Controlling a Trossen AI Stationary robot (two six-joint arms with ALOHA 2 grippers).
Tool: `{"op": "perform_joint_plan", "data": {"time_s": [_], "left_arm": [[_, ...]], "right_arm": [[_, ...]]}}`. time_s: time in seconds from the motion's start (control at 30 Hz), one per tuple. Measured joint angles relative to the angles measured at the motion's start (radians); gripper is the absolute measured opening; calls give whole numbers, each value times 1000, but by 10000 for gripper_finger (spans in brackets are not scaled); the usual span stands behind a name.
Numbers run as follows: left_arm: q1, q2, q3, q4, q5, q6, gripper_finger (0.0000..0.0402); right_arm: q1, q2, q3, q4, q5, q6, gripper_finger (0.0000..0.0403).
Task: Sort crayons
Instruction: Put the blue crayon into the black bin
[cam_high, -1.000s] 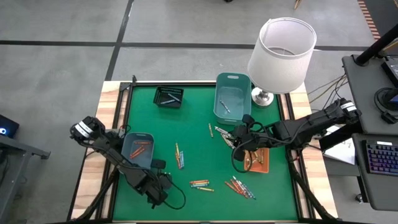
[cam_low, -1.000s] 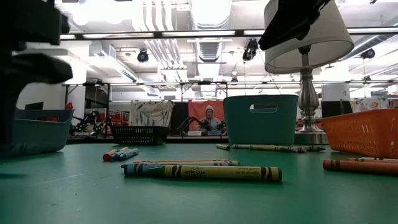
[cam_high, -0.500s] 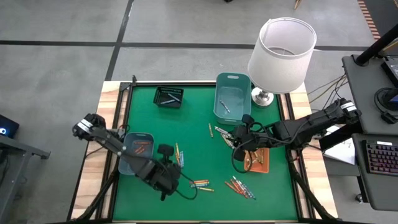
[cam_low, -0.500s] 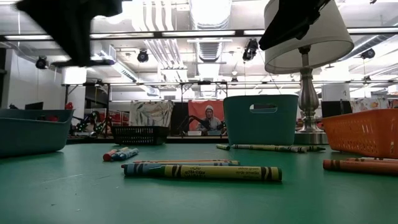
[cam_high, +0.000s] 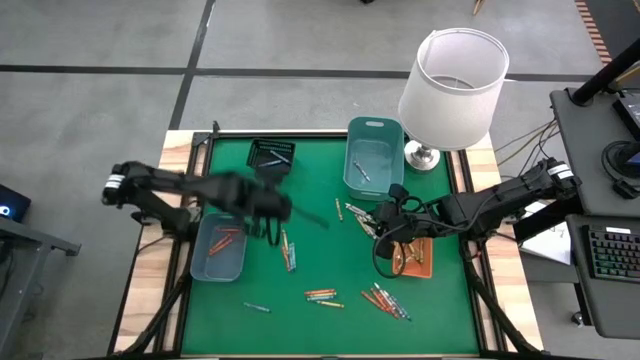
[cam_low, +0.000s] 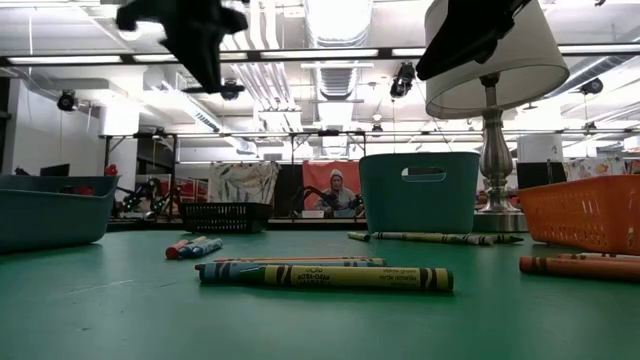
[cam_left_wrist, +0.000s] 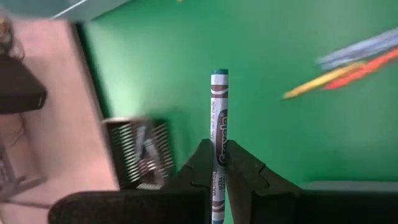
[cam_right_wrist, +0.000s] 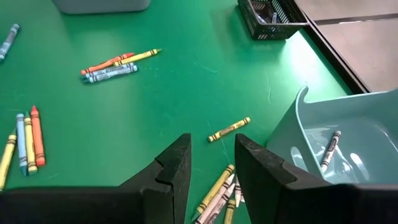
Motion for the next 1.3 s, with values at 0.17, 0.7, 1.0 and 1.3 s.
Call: {"op": "perform_joint_plan", "data": {"time_s": [0.17, 0.7, 1.0, 1.3], "left_arm": [[271, -87, -75, 119, 103, 232, 0], [849, 71, -223, 369, 270, 740, 0], [884, 297, -53, 309, 264, 758, 0], [892, 453, 117, 198, 263, 723, 0]], "right_arm": [[0, 0, -1, 19, 0, 1, 111], [0, 0, -7, 48, 8, 2, 111], [0, 0, -9, 63, 9, 11, 111], [0, 0, -15, 64, 9, 18, 111]]}}
